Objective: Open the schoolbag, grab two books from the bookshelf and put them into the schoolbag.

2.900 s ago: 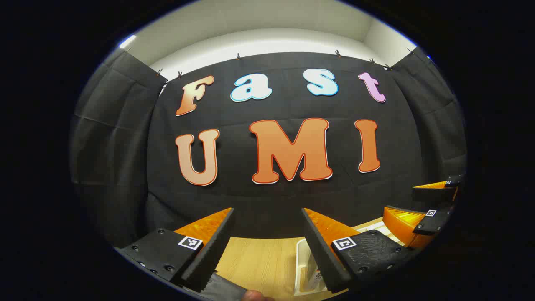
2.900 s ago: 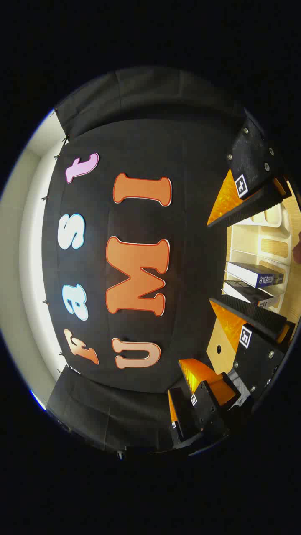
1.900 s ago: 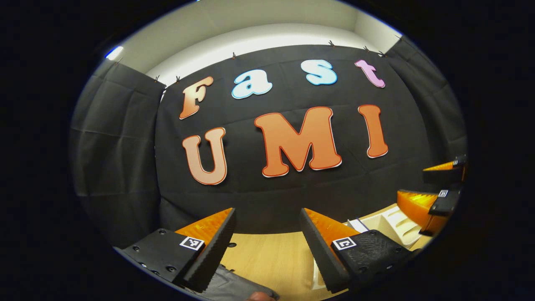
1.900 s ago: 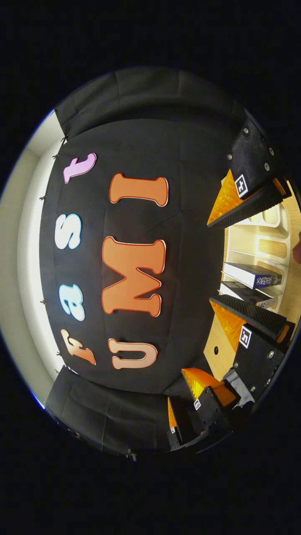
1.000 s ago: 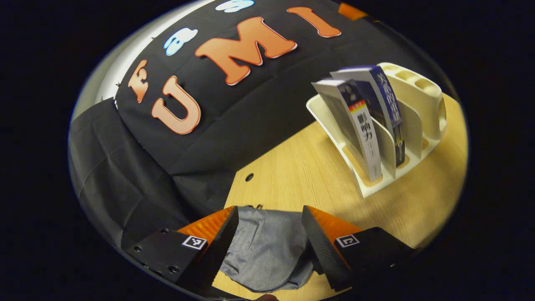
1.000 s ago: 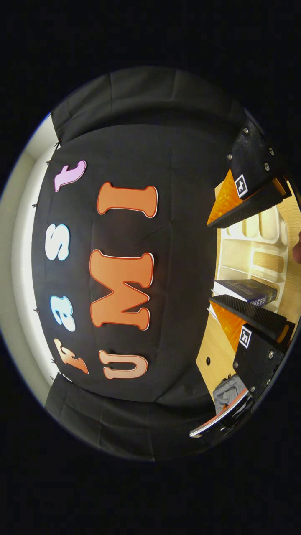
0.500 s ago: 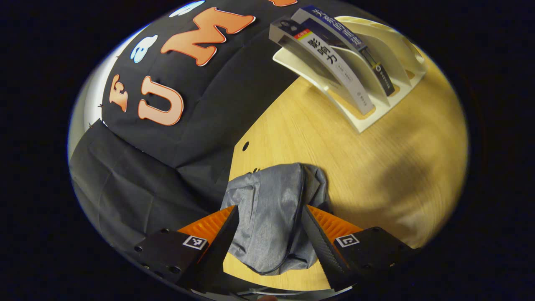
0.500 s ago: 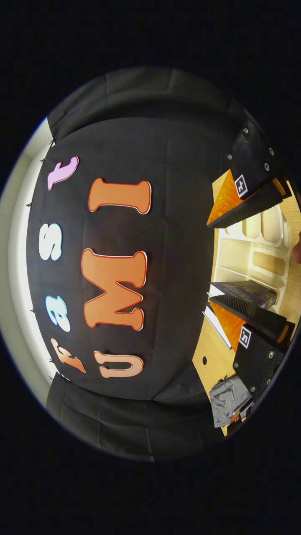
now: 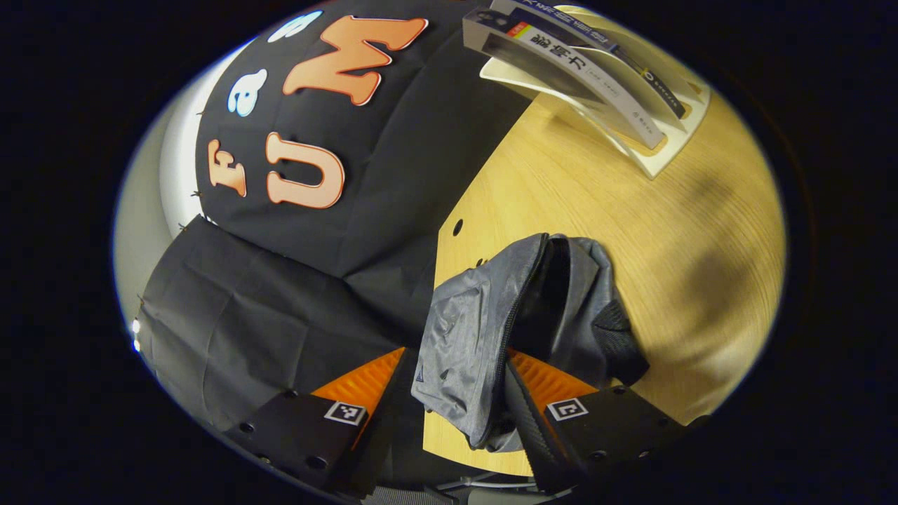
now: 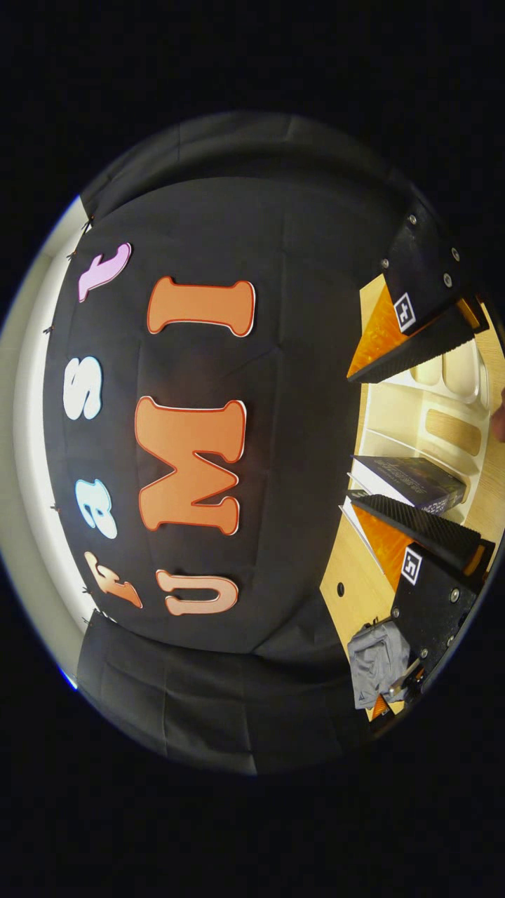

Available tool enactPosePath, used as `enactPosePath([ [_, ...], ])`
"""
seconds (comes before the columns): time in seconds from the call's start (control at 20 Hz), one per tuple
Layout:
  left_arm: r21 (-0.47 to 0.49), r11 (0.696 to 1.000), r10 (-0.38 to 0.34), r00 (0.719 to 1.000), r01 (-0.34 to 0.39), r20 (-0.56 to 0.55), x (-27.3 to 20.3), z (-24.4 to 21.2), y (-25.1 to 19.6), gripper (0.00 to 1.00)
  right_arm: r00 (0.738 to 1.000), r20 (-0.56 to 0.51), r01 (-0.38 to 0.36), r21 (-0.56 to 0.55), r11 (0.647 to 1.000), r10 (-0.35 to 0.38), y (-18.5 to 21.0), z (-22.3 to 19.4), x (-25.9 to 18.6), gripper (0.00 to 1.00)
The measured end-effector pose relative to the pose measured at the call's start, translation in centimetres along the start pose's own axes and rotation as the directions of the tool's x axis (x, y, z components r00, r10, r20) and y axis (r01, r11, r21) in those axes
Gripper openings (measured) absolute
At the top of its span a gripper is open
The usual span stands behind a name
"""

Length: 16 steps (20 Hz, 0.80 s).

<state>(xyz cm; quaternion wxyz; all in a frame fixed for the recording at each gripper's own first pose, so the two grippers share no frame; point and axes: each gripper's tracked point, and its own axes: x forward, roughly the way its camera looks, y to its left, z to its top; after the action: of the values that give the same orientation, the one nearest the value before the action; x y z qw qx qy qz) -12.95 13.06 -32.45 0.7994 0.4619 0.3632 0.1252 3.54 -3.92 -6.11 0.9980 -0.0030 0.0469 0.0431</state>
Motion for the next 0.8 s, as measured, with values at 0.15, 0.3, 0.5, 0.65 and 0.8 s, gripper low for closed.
enactPosePath([
  [0.15, 0.000, 1.000, -0.012, 0.999, 0.012, -0.035, 2.3, -1.1, -0.2, 0.71, 1.000, 0.009, -0.011, 0.000, 1.000, 0.011, 0.2, 0.3, 0.0, 0.95],
  [0.3, 0.020, 0.999, -0.029, 0.998, 0.030, -0.050, 4.3, -1.7, -0.6, 0.53, 1.000, 0.011, 0.001, -0.009, 1.000, -0.001, 0.2, 0.3, 0.2, 0.95],
  [0.5, -0.005, 0.997, -0.079, 0.996, 0.079, -0.045, 5.7, -2.4, -0.7, 0.24, 1.000, -0.001, 0.022, -0.029, 0.999, -0.023, 0.6, 0.3, 0.1, 0.95],
  [0.65, -0.080, 0.982, -0.173, 0.984, 0.170, -0.035, 6.0, -2.4, -1.2, 0.10, 0.998, -0.009, 0.056, -0.054, 0.997, -0.056, 1.4, 0.4, 0.0, 0.95],
  [0.8, -0.133, 0.940, -0.318, 0.948, 0.313, -0.012, 5.8, -1.9, -2.0, 0.06, 0.994, -0.026, 0.104, -0.056, 0.993, -0.105, 2.5, 0.4, 0.0, 0.95],
])
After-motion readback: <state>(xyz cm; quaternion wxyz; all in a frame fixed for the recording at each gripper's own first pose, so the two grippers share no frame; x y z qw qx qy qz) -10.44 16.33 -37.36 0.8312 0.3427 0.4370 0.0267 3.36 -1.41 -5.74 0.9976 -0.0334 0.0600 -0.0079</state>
